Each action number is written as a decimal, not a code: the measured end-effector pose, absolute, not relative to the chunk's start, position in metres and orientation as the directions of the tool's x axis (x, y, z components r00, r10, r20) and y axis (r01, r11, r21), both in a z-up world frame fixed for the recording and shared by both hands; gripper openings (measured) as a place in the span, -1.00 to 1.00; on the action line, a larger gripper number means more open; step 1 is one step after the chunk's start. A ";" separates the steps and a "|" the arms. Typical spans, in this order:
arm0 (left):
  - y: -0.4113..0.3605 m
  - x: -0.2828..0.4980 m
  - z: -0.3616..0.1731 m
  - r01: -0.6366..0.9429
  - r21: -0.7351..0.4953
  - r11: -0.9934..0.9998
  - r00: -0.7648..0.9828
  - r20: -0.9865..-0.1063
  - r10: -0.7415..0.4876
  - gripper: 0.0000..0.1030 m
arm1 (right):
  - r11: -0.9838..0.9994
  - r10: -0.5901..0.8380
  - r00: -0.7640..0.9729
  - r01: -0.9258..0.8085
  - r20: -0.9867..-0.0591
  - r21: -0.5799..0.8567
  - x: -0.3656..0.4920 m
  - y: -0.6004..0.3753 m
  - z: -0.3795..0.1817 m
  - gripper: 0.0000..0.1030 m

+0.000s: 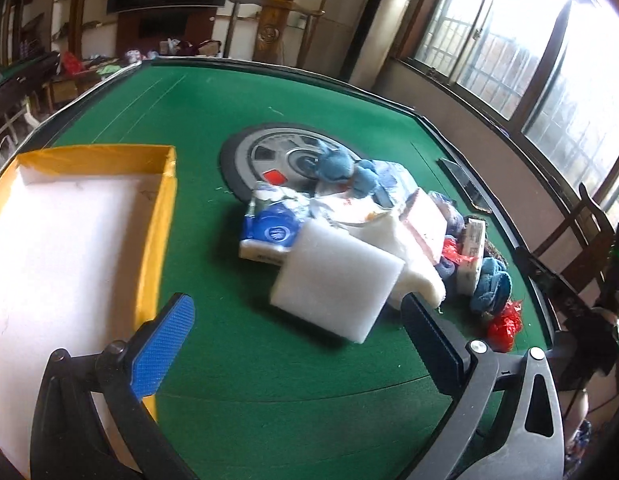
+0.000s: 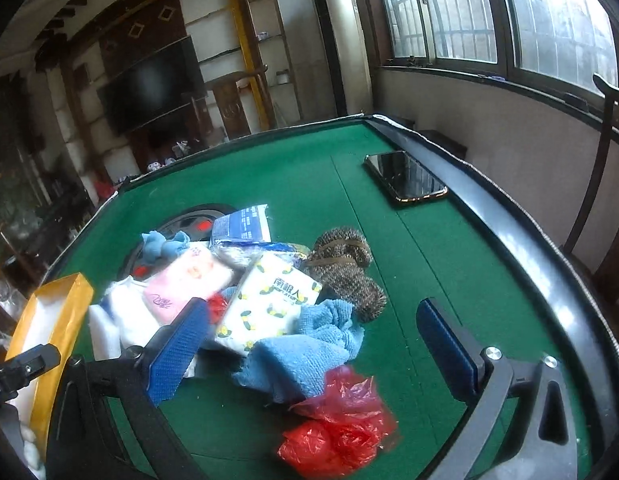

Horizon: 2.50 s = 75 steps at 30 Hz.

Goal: Organize soft objects
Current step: 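Grasp the white foam block with the left gripper while the right gripper grasps the white cloth bundle, then carry both items into the yellow tray and open both grippers to release them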

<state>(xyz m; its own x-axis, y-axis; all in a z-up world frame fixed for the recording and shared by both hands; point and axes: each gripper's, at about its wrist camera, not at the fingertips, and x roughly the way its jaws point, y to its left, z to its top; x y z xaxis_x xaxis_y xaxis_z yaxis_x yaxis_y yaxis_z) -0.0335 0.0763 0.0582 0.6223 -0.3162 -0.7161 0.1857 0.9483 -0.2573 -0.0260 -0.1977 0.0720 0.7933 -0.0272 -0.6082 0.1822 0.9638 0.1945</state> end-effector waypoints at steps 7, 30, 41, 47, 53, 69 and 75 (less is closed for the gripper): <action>0.046 -0.015 0.044 0.259 -0.195 0.946 0.606 -0.730 -0.316 1.00 | 0.962 -0.025 0.772 0.191 -0.636 0.194 -0.024 -0.199 0.061 0.97; 0.061 -0.033 0.055 0.258 -0.279 0.925 0.594 -0.709 -0.380 0.53 | 0.953 -0.020 0.761 0.210 -0.648 0.217 -0.026 -0.207 0.057 0.97; 0.132 -0.072 0.094 0.176 -0.276 0.945 0.673 -0.666 -0.320 0.53 | 0.981 0.081 0.775 0.047 -0.627 0.186 -0.038 -0.171 0.088 0.97; 0.148 -0.080 0.087 0.142 -0.248 0.958 0.688 -0.671 -0.276 0.53 | 0.969 0.232 0.667 -0.225 -0.708 0.106 -0.010 -0.094 0.094 0.96; 0.181 -0.095 0.092 0.097 -0.259 0.961 0.710 -0.659 -0.249 0.53 | 0.958 0.182 0.564 -0.286 -0.805 0.017 0.029 -0.048 0.057 0.05; 0.246 -0.060 0.098 0.059 -0.308 0.949 0.706 -0.660 -0.258 0.53 | 0.897 0.422 0.507 -0.353 -0.751 0.265 0.018 -0.018 0.124 -0.74; 0.256 0.000 0.086 0.028 -0.333 0.943 0.673 -0.691 -0.264 0.54 | 0.783 0.612 0.329 -0.378 -0.719 0.494 0.067 0.057 0.101 -0.74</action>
<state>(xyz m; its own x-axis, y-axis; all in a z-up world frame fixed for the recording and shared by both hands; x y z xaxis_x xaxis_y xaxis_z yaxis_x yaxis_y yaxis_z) 0.0003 0.2555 0.0860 0.6727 -0.2639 -0.6913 0.0276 0.9425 -0.3329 0.0675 0.0567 0.1015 0.3288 0.6121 -0.7192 -0.3777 0.7832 0.4939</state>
